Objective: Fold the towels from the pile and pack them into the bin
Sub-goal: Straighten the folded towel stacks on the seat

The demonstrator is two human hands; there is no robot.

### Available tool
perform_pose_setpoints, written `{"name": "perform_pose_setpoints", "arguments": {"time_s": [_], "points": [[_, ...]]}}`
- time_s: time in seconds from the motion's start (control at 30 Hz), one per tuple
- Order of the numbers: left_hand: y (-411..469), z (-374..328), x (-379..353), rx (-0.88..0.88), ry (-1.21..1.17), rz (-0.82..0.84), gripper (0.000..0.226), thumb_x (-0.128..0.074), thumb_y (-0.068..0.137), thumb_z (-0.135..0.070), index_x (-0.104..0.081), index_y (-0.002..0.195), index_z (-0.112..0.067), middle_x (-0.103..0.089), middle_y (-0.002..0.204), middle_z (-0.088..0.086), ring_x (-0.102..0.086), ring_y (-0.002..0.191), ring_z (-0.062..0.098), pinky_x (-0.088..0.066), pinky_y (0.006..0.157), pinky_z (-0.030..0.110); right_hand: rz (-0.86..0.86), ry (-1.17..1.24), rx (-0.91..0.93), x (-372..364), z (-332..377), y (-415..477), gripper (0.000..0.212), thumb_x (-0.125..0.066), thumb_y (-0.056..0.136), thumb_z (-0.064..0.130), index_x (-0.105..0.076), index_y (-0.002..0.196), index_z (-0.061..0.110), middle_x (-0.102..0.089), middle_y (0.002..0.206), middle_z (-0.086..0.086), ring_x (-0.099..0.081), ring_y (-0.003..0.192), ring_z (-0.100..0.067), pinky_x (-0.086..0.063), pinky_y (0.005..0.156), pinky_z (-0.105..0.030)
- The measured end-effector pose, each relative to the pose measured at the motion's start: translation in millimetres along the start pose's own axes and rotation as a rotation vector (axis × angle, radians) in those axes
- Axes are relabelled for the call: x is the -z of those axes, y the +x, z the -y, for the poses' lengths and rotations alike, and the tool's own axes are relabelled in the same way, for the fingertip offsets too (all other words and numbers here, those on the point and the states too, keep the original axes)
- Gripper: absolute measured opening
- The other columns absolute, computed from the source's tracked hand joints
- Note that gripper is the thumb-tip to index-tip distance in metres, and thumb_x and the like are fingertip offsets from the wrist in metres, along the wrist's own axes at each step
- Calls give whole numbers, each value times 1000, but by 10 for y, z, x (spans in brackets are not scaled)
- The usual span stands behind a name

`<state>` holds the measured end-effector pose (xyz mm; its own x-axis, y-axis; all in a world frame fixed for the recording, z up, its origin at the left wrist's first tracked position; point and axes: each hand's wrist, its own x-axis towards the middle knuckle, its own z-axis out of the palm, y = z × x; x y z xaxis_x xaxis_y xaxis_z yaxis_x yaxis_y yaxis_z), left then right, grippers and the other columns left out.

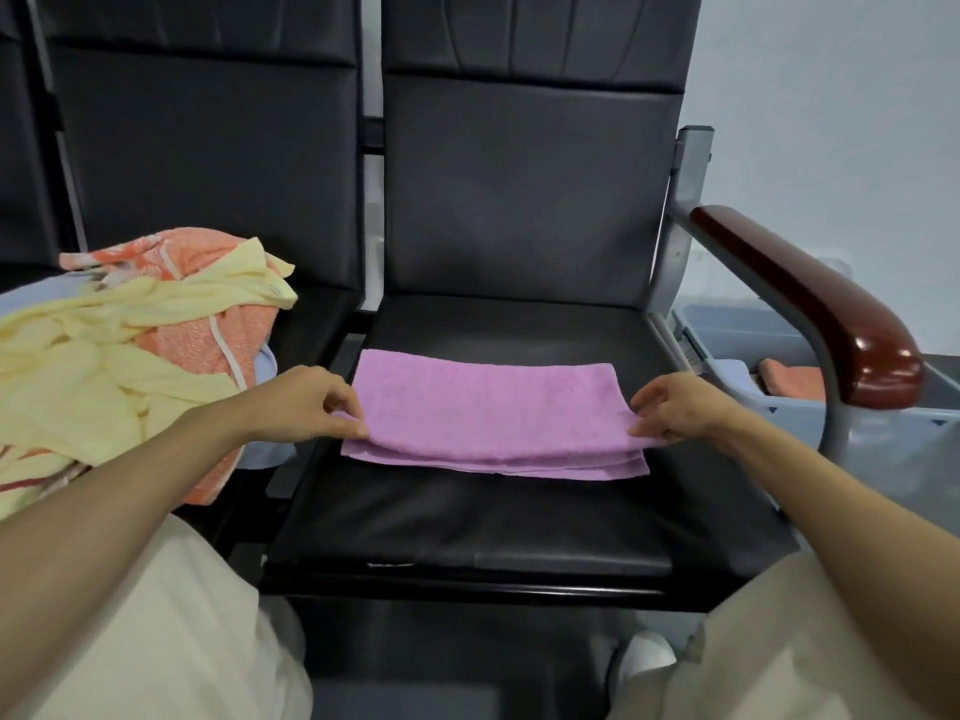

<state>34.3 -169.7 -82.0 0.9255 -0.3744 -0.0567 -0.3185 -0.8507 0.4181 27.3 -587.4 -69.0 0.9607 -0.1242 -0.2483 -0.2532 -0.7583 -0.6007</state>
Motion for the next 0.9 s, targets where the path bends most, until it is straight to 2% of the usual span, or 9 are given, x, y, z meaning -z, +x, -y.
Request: {"name": "perform_pose_setpoints", "arguments": {"time_s": [0.1,0.17,0.27,0.37,0.43,0.53,0.67,0.77,0.9], "points": [[26,26,-36,41,-57,23,13,-65,90,-35,-75,94,-28,-71,90,-19,-63,86,-5,-44,78,10,28,-146,-49,-91,-14,102,19,-70,77,5,-69,95,-2,-67,76,-17,-61,59,-21,-57,55,-27],[78,44,-62,83,-102,-34,13,-62,93,-28,-73,99,-24,-71,92,-15,-65,89,2,-47,81,16,25,-197,-86,-151,-11,145,13,-67,80,14,-66,84,2,-60,67,-11,-59,54,-23,-54,54,-27],[158,44,-124,248,-180,-145,4,-63,92,-20,-65,92,-17,-68,88,-1,-63,72,20,-48,60,22,-62,-235,-110,-234,-26,225,26,-68,83,30,-62,75,7,-58,65,-7,-58,52,-23,-53,57,-29],[242,29,-183,421,-215,-97,23,-65,91,-27,-59,77,-9,-60,68,7,-52,51,19,-40,46,23,-94,-286,-132,-310,-29,274,29,-72,75,36,-65,85,9,-62,75,-6,-62,60,-21,-56,61,-30],[292,27,-199,465,-187,-41,36,-70,87,-34,-57,66,-8,-52,59,2,-46,50,15,-33,45,24,-45,-291,-159,-363,27,293,30,-76,70,33,-63,84,10,-61,77,-6,-61,61,-20,-51,53,-27],[332,-14,-245,455,-30,4,39,-72,82,-40,-52,66,-11,-51,67,1,-47,61,15,-30,50,27,45,-236,-208,-414,119,303,27,-80,70,21,-57,76,8,-57,68,-6,-53,55,-18,-43,43,-22],[299,-212,-308,417,66,-23,31,-67,81,-28,-41,69,-16,-47,73,-2,-45,68,16,-29,49,25,204,-154,-256,-414,115,289,18,-72,72,4,-55,73,7,-51,63,-7,-50,52,-18,-45,46,-21],[259,-272,-325,447,-65,-42,27,-68,78,-16,-41,74,-18,-48,80,-1,-46,71,14,-32,51,23,308,-147,-267,-356,65,247,20,-71,68,0,-62,84,7,-57,77,-9,-58,69,-22,-53,58,-27],[185,-249,-288,550,-559,-57,29,-69,76,-6,-61,103,-3,-67,101,13,-65,86,23,-52,65,28,400,-74,-241,-251,63,165,32,-77,66,0,-65,95,7,-64,88,-9,-63,81,-23,-57,68,-30]]}}
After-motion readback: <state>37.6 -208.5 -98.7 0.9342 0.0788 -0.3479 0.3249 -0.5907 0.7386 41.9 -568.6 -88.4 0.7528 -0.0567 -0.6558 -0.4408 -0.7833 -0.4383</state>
